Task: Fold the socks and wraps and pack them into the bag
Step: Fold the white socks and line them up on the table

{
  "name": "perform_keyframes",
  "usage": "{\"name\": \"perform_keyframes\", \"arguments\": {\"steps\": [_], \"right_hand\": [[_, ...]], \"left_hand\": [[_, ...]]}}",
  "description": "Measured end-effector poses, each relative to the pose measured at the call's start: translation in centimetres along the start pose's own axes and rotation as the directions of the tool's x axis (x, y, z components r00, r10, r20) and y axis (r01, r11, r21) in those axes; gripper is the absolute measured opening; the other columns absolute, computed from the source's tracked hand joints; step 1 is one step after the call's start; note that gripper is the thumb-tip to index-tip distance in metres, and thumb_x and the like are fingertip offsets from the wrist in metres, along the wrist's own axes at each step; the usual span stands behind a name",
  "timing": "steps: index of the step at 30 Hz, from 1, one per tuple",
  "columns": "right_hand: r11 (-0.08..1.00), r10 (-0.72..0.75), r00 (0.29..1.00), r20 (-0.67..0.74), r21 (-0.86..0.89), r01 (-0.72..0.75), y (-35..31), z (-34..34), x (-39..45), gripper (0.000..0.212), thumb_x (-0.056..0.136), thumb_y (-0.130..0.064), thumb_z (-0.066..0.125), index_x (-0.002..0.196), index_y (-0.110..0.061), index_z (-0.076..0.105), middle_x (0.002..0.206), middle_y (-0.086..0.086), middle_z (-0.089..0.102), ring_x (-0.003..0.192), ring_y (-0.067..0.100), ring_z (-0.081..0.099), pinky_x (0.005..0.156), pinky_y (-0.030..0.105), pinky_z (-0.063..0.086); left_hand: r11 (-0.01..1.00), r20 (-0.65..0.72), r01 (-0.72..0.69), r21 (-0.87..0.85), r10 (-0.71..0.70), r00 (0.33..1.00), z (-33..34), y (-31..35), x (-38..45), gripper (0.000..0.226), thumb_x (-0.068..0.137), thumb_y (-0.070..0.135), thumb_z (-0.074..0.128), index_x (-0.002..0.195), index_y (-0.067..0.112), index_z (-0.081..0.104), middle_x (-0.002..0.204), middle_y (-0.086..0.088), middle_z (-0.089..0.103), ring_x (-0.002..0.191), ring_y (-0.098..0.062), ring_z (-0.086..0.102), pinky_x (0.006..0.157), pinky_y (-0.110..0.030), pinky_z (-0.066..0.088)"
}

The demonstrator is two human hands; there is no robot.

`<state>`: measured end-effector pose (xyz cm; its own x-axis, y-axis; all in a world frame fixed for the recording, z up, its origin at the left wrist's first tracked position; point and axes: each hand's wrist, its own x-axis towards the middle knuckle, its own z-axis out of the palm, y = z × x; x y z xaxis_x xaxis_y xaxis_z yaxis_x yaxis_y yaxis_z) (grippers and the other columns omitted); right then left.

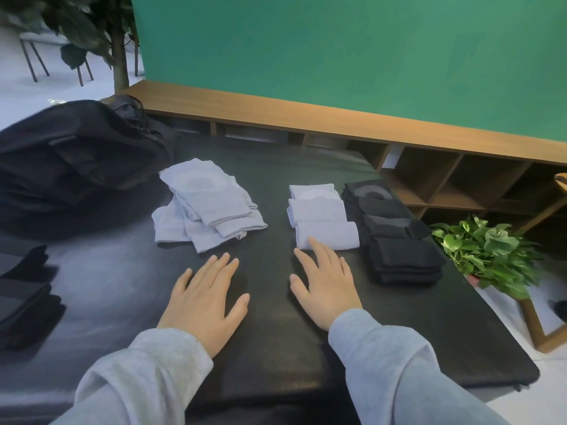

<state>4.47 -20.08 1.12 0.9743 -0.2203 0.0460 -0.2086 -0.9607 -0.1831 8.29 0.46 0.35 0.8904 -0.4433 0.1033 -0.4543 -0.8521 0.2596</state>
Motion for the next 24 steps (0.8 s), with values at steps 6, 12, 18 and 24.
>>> {"name": "perform_keyframes", "arguments": {"steps": [6, 12, 18, 24], "right_hand": [[0.999, -0.048, 0.999, 0.001, 0.001, 0.048, -1.3, 0.4, -0.5, 0.057, 0.095, -0.048, 0.030, 0.148, -0.034, 0.013, 0.157, -0.011, -0.005, 0.143, 0.009, -0.013, 0.115, 0.038, -0.006], [0.998, -0.018, 0.999, -0.033, 0.055, 0.019, -1.4, 0.3, -0.2, 0.057, 0.094, -0.047, 0.033, 0.147, -0.032, 0.019, 0.157, -0.012, 0.001, 0.143, 0.008, -0.010, 0.116, 0.033, -0.005], [0.996, -0.031, 0.998, -0.049, 0.088, 0.035, -1.4, 0.1, -0.3, 0.053, 0.094, -0.044, 0.034, 0.145, -0.031, 0.023, 0.156, -0.013, 0.005, 0.143, 0.006, -0.006, 0.117, 0.030, -0.003], [0.995, -0.033, 0.999, -0.042, 0.097, 0.037, -1.4, 0.1, -0.1, 0.052, 0.095, -0.044, 0.033, 0.144, -0.032, 0.024, 0.156, -0.014, 0.005, 0.143, 0.005, -0.006, 0.118, 0.030, -0.002]], "left_hand": [[0.999, -0.074, 0.047, 0.011, -0.046, 0.996, 0.3, -0.2, 0.0, 0.088, 0.067, 0.062, -0.009, 0.148, 0.031, 0.002, 0.155, 0.010, -0.014, 0.138, -0.003, -0.023, 0.112, -0.033, -0.012], [0.994, -0.170, 0.082, -0.076, -0.094, 0.981, 0.3, -0.5, 1.2, 0.072, 0.083, 0.055, 0.012, 0.149, 0.026, 0.008, 0.156, 0.006, -0.011, 0.141, -0.008, -0.017, 0.112, -0.032, -0.012], [0.990, -0.198, 0.114, -0.087, -0.130, 0.972, -0.9, -1.2, 5.3, 0.064, 0.096, 0.038, 0.037, 0.148, 0.023, 0.005, 0.156, 0.007, -0.009, 0.143, -0.012, -0.012, 0.115, -0.036, -0.003], [0.995, -0.078, 0.103, 0.000, -0.102, 0.992, -1.3, -2.4, 8.5, 0.064, 0.097, 0.045, 0.032, 0.149, 0.024, 0.000, 0.156, 0.008, -0.011, 0.143, -0.013, -0.012, 0.115, -0.039, 0.000]]}}
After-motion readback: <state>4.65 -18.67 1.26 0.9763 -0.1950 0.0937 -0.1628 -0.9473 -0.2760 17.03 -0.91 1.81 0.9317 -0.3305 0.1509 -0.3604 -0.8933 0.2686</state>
